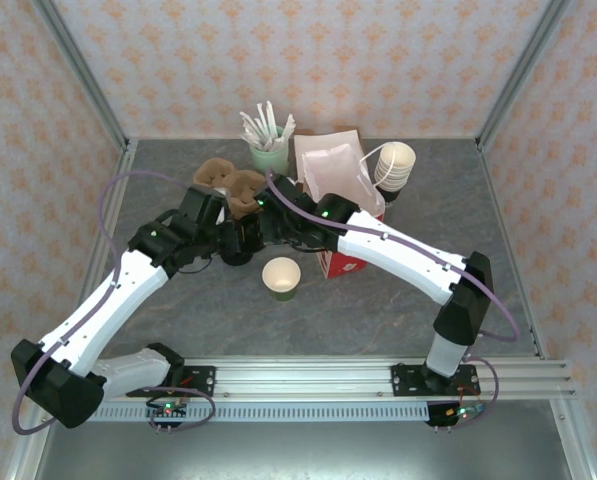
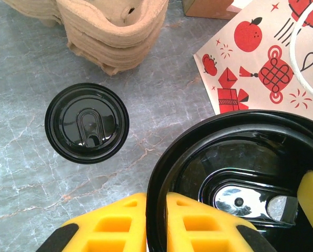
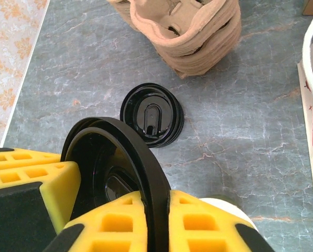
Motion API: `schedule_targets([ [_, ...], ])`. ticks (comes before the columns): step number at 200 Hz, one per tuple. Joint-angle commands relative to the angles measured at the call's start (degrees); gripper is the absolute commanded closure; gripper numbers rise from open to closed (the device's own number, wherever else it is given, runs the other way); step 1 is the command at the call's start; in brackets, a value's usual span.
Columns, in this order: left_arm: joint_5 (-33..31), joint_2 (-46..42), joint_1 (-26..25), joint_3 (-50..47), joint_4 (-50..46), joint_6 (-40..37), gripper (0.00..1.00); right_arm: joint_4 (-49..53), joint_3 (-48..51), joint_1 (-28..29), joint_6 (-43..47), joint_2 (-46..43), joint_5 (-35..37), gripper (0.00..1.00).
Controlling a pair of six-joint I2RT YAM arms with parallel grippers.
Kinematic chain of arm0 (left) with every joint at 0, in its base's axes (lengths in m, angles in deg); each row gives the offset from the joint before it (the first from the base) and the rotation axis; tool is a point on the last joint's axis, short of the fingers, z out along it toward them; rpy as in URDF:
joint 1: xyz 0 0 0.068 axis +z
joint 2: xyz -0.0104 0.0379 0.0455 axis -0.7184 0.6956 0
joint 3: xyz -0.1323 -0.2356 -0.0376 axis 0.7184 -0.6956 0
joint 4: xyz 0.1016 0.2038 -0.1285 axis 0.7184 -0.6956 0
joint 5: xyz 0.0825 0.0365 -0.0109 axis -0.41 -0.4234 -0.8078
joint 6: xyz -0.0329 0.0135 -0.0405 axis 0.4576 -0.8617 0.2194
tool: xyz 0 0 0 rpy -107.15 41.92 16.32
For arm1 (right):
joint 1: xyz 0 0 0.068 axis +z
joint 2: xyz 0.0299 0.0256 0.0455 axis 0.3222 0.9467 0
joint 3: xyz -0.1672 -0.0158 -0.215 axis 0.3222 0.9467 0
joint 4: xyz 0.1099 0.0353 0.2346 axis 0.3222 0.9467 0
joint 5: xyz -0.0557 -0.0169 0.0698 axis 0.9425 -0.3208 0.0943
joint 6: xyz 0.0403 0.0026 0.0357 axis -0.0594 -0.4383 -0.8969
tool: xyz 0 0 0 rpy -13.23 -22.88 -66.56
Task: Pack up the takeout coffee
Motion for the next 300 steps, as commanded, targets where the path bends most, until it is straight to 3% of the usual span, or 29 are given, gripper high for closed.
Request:
schedule_targets([
  [1,-0.46,-0.23,-0.5,1.6,-0.49,-1.44,0.85,1.55,-2.04,-0.07,0.6,-1.32,0.79,0.91],
  [20,0.31,-0.94,-0.47,1.11,0.64,-1.87,0.8,2.08,-2.12,-0.34,0.73,-1.57,0.33,0.92],
  [52,0.93,-3.43,-0.53,0.5,3.16,-4.98,0.56,4.49,-3.47,-1.2,1.03,-1.82,-0.02,0.93],
  [70,3.07,-6.36,-0.52,-0.9,7.36,-8.79,0.45,6.22,-4.72,-1.87,1.52,-2.13,-1.11,0.93],
  [91,2.41,-9.57,-2.31,-1.74,11.09,-15.48,0.39,9.59,-7.02,-2.84,2.18,-2.32,-2.8,0.93],
  [132,-1.54,-15.36,-11.1,-4.32,18.79,-32.26,0.39,17.35,-11.69,-5.75,3.7,-2.62,-9.38,0.94],
  [159,-1.74,-20.69,-15.21,-10.91,30.09,-43.12,0.42,21.6,-13.3,-7.82,5.3,-4.47,-13.61,0.94],
  [184,-0.61,-24.39,-15.46,-17.14,38.92,-52.73,0.36,24.01,-12.59,-10.54,6.56,-6.91,-17.4,0.93],
  [209,2.11,-25.54,-15.49,-22.62,45.63,-64.76,0.21,25.23,-10.36,-13.43,7.35,-8.98,-19.37,0.93],
  [232,2.15,-23.4,-15.49,-22.13,42.69,-71.31,0.2,24.68,-7.93,-15.24,7.72,-10.36,-22.21,0.93],
  [253,2.58,-22.05,-15.42,-20.36,38.81,-74.95,0.44,24.61,-6.67,-16.27,8.57,-10.37,-25.35,0.93],
  [300,7.83,-23.53,-15.49,-23.06,39.83,-79.94,0.31,26.29,-6.7,-17.02,10.71,-9.07,-28.82,0.93],
])
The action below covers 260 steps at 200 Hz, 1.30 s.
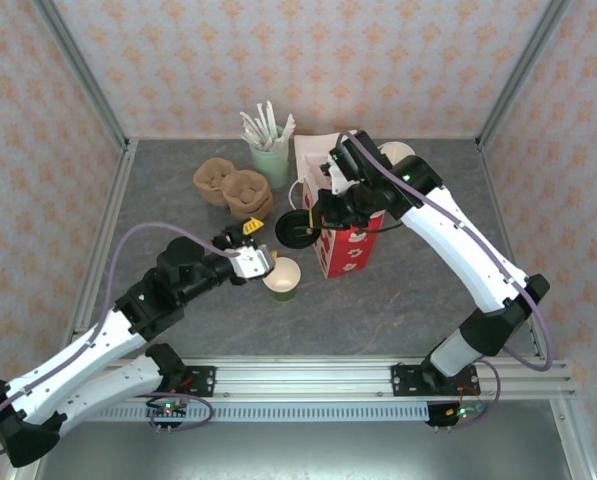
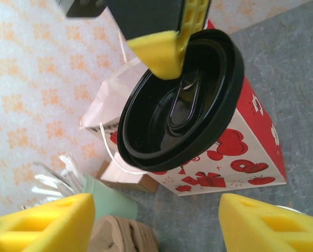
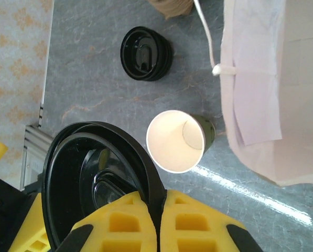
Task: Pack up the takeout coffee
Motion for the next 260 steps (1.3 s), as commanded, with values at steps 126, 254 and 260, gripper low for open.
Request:
schedule_targets([
  [126,9.0,2.14,-0.21,1.93,-1.43,-5.52,0.6,2.63,-0.1,-0.48,2.81,2.16,-5.87,0.92],
  [254,9.07,2.81,-0.2,3.19,-2.1,-5.65,0.74,2.48,0.28,-0.48,3.47,2.8,-7.76,0.92],
  [260,9.04,2.81,-0.16,3.32,-2.21,-5.65,0.75,2.48,0.29,-0.48,3.44,2.87,-7.76,0.92],
])
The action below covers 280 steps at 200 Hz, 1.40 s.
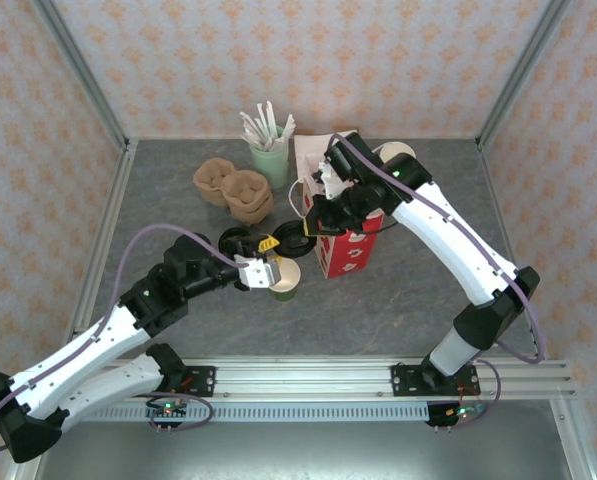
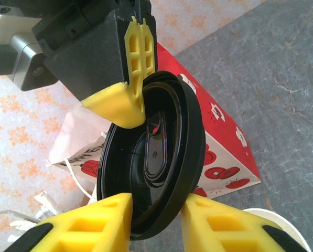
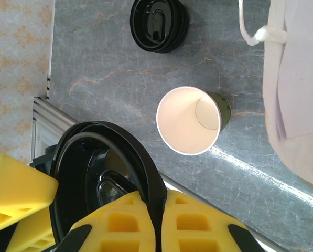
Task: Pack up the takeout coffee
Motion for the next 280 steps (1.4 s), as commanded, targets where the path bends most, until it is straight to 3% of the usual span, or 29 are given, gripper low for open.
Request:
schedule_targets([
  [1,0.67,0.14,-0.18,2.21,-0.63,0.31,0.75,0.67,0.22,0.0,0.98,0.32,-1.34,0.92],
  [93,0.18,1.02,-0.21,4.29,-4.23,3.4,0.93,-0.31,-0.03,0.0,0.33,0.25,-1.93,0.86],
  [154,0.31,1.2,-0.16,5.47,-7.49,11.15,0.93,-3.46,-0.82,0.0,-0.79,-0.72,-1.89,0.64],
  [197,0.02,1.2,0.24,7.12,-11.1,23.32,0.88,-7.25,-0.82,0.0,-1.87,-4.25,3.98,0.53],
  [230,0.05,1.02,0.24,7.02,-10.0,33.73,0.93,-7.11,-1.15,-0.35,-2.26,-7.12,11.81,0.5],
  [280,-3.59,1.32,0.44,9.98,-15.76,56.36,0.95,-19.95,10.48,-0.44,-5.33,-17.79,9.8,0.49],
])
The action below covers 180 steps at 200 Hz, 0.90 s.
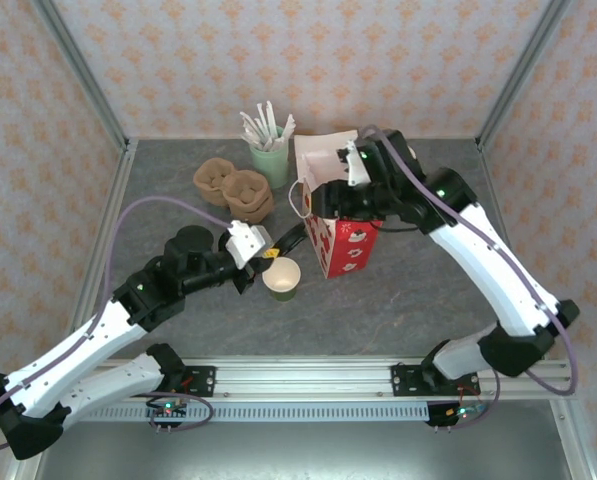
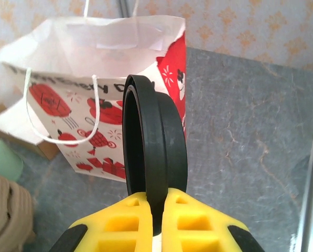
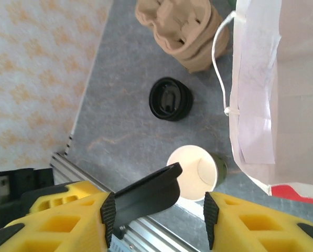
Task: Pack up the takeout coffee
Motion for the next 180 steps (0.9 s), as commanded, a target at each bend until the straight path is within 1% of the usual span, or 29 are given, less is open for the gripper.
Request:
schedule_targets([
  [1,-2.06,-0.43,0.47,3.15,-4.26,14.72,0.95,-7.6,5.24,-0.13,-2.25,-4.98,0.5,0.49],
  [17,-1.24,-0.7,1.25,3.42,-6.46,20.77,0.94,-10.66,9.86,-0.12,-3.98,-7.25,-1.82,0.49],
  [31,-0.2,-0.49,3.36,4.11,-9.59,25.79,0.94,-14.61,14.68,-0.06,-5.81,-9.05,-4.94,0.49],
  [50,5.48,-0.65,8.38,3.38,-11.22,31.52,0.94,-20.02,20.72,1.85,-8.44,-10.62,-6.01,0.49],
  [73,11.83,-1.1,12.55,1.51,-10.34,37.87,0.94,-21.23,22.51,6.5,-8.3,-9.11,-3.65,0.5],
  [93,15.49,-0.79,13.78,-0.29,-9.62,40.91,0.94,-22.79,25.45,8.95,-9.56,-8.69,-0.68,0.51],
  [100,16.08,-0.57,13.95,-0.79,-9.41,43.34,0.94,-24.39,27.39,9.54,-10.58,-8.9,0.46,0.51],
  [124,19.93,0.16,16.11,-3.5,-6.86,47.5,0.94,-29.29,33.1,10.23,-14.06,-8.97,2.73,0.51],
  [146,24.34,1.39,17.52,-6.04,-3.17,51.98,0.95,-30.51,34.84,10.67,-14.63,-7.88,5.73,0.51],
  [159,25.07,1.97,17.6,-6.18,-3.87,52.47,0.95,-30.51,34.94,10.68,-13.59,-7.17,7.63,0.51],
  [180,25.06,1.74,17.65,-6.67,-4.36,52.59,0.95,-28.11,33.87,10.68,-11.09,-5.14,13.1,0.5],
])
